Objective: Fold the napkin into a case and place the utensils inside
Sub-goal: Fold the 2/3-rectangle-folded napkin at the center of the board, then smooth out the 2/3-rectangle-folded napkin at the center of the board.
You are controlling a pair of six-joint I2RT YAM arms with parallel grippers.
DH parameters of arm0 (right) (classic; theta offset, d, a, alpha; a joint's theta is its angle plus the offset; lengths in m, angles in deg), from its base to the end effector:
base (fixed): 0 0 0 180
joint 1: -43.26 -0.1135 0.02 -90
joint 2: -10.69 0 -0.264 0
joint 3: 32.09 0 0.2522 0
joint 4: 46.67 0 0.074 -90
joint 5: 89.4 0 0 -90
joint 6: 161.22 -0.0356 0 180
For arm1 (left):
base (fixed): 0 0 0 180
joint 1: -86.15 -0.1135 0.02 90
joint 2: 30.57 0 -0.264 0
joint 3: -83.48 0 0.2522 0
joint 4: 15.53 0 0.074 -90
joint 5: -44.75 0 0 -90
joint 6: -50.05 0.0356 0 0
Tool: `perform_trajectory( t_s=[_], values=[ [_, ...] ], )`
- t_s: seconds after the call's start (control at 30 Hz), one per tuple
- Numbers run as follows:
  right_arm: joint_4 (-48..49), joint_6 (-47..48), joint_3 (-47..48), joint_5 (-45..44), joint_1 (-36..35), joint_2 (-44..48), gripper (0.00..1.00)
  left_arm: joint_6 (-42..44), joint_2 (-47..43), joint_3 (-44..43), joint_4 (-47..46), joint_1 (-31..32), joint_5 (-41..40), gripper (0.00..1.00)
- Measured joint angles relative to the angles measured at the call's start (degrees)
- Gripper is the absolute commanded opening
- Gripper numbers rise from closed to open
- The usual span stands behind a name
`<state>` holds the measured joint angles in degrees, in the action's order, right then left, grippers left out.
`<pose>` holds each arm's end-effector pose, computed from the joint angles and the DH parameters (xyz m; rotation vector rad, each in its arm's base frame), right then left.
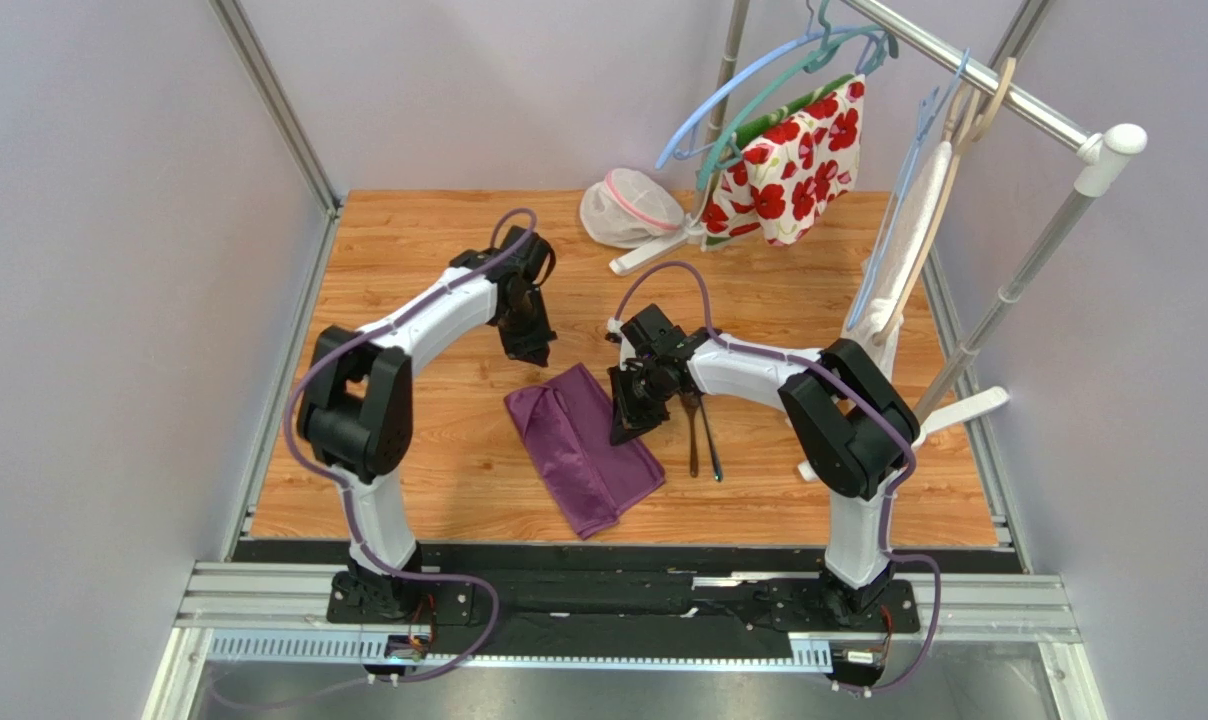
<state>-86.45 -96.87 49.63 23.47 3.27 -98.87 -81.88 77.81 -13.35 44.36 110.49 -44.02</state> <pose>0.2762 0.2497 0.1457 -0.4804 2.8829 0.8095 0.3507 -0.1595 0.2096 -0.4336 2.8356 -0.2820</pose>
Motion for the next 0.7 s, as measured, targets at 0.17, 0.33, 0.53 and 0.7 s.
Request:
perform_trajectory(
  t_s=[0.17,0.33,0.53,0.7],
  values=[
    [0.02,-0.02,0.00,0.00,0.00,0.00,0.00,1.60,-9.79,3.19,-0.81,0.11,1.95,0.00],
    [-0.02,-0.02,0.02,0.00,0.00,0.00,0.00,1.05,-13.62,12.26,-3.54,1.81,6.86,0.00],
    [-0.24,0.02,0.13,-0.09,-0.04,0.00,0.00,-0.35,-13.03,17.44,-5.20,3.87,10.73,0.00],
    [-0.26,0.00,0.13,-0.09,-0.07,0.00,0.00,-0.81,-10.40,17.16,-7.39,3.85,11.78,0.00]
  ],
)
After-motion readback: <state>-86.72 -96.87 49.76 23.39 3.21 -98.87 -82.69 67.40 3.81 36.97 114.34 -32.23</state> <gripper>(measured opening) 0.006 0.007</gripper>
